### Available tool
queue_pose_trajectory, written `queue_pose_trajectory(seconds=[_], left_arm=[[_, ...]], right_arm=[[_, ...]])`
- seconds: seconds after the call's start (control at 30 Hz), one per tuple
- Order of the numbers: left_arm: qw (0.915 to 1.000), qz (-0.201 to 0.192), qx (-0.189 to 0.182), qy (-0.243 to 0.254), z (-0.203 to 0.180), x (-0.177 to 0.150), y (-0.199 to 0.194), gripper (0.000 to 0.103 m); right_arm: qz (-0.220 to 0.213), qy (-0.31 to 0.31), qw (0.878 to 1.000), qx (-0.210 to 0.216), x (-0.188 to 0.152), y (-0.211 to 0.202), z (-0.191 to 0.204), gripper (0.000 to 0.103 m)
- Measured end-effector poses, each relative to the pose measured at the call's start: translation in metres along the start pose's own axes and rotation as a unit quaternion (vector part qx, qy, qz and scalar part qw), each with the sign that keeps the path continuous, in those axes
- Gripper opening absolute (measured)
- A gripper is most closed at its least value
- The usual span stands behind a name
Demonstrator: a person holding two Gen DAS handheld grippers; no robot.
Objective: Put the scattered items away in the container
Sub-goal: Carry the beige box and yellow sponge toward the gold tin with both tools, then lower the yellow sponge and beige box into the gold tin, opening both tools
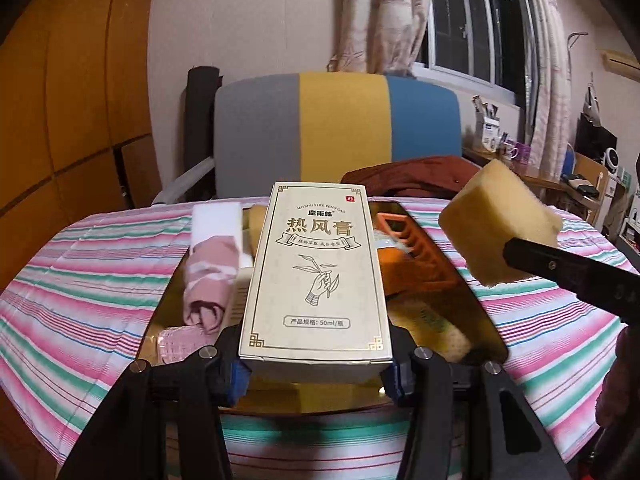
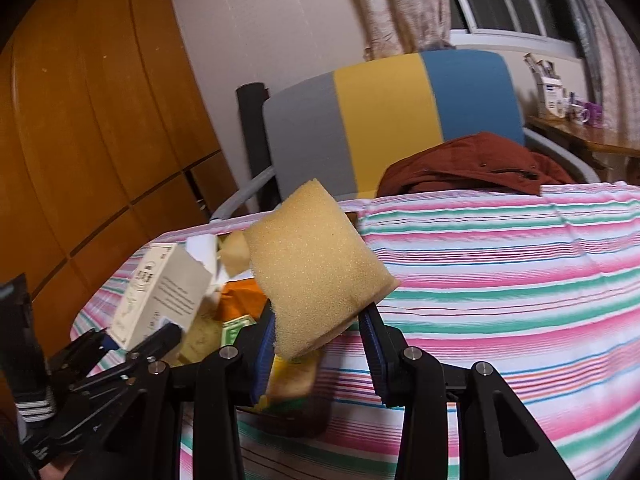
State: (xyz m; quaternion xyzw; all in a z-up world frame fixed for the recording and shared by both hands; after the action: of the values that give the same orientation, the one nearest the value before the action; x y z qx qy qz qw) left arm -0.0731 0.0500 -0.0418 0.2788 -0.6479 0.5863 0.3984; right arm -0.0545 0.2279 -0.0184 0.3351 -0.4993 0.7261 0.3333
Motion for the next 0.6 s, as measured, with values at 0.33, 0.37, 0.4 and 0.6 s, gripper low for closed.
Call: queue_pose_trajectory(seconds=[0.33, 0.37, 0.4, 0.6], left_arm=[[0.9997, 0.013, 0.022, 0.001, 0.020, -0.004, 0.021, 0.052], [0.9997, 0.015, 0.022, 0.001, 0.021, -0.004, 0.023, 0.052], [0.9997, 0.014, 0.022, 0.001, 0.022, -0.004, 0.025, 0.052], [0.9996, 0.007, 0.026, 0.008, 0.023, 0.001, 0.033, 0.052]], right_arm=[[0.017, -0.035, 0.999, 0.025, 0.002, 0.036, 0.033, 0.040], [0.019, -0.038, 0.999, 0.024, 0.002, 0.039, 0.035, 0.040], [0.020, -0.039, 0.999, 0.024, 0.003, 0.043, 0.035, 0.040], [0.029, -0.040, 0.999, 0.017, 0.005, 0.059, 0.030, 0.040]])
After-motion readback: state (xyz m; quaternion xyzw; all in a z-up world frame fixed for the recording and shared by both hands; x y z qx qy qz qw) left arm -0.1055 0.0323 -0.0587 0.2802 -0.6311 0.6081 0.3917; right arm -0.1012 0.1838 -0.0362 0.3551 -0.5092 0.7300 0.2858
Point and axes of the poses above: each gripper's, at about its wrist camera, not at the fingertips, and y roughly the way its jaws point, z to its left, x to its top, the point moved 7 cm from there along y, roughly the way its jaws point
